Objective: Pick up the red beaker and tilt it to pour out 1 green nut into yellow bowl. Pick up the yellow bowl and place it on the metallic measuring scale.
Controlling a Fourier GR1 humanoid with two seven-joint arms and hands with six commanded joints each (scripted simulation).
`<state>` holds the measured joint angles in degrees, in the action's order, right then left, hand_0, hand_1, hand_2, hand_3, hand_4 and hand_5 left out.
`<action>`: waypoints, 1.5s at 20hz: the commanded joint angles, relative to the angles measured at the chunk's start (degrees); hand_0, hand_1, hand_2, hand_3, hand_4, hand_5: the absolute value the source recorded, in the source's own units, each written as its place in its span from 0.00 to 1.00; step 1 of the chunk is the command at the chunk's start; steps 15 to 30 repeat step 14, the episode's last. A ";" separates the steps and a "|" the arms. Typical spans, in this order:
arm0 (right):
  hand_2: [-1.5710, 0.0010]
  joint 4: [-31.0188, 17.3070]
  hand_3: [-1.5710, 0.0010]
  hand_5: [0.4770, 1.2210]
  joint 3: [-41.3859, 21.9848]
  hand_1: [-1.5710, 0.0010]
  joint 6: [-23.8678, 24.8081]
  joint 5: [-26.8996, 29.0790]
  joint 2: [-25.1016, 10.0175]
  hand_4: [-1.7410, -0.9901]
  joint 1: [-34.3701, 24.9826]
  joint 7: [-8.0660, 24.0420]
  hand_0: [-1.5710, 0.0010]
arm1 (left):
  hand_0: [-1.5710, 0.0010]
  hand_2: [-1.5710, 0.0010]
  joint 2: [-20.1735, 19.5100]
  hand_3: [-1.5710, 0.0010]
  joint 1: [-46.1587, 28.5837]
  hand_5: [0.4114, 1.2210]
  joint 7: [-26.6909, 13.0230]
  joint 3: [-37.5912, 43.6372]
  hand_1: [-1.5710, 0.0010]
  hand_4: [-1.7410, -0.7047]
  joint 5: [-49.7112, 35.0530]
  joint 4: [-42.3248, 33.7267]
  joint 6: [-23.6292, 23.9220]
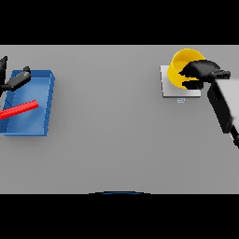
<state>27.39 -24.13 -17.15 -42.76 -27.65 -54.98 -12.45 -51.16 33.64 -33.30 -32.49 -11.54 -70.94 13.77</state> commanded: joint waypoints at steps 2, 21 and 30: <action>0.48 -0.28 0.55 0.61 0.25 0.56 -0.65 0.34 0.22 0.36 -0.43 -0.35 0.50 | 1.00 1.00 -0.03 1.00 0.77 0.41 -0.84 0.03 1.00 0.90 0.35 0.64 0.01; 0.93 -6.33 0.78 0.34 -1.85 0.97 -0.94 -2.33 1.61 0.58 -2.88 -4.77 0.97 | 1.00 1.00 0.91 1.00 1.34 0.40 0.71 0.31 1.00 0.89 0.28 2.41 -0.16; 0.93 -6.33 0.78 0.34 -1.85 0.97 -0.94 -2.33 1.61 0.58 -2.88 -4.77 0.97 | 1.00 1.00 0.91 1.00 1.34 0.40 0.71 0.31 1.00 0.89 0.28 2.41 -0.16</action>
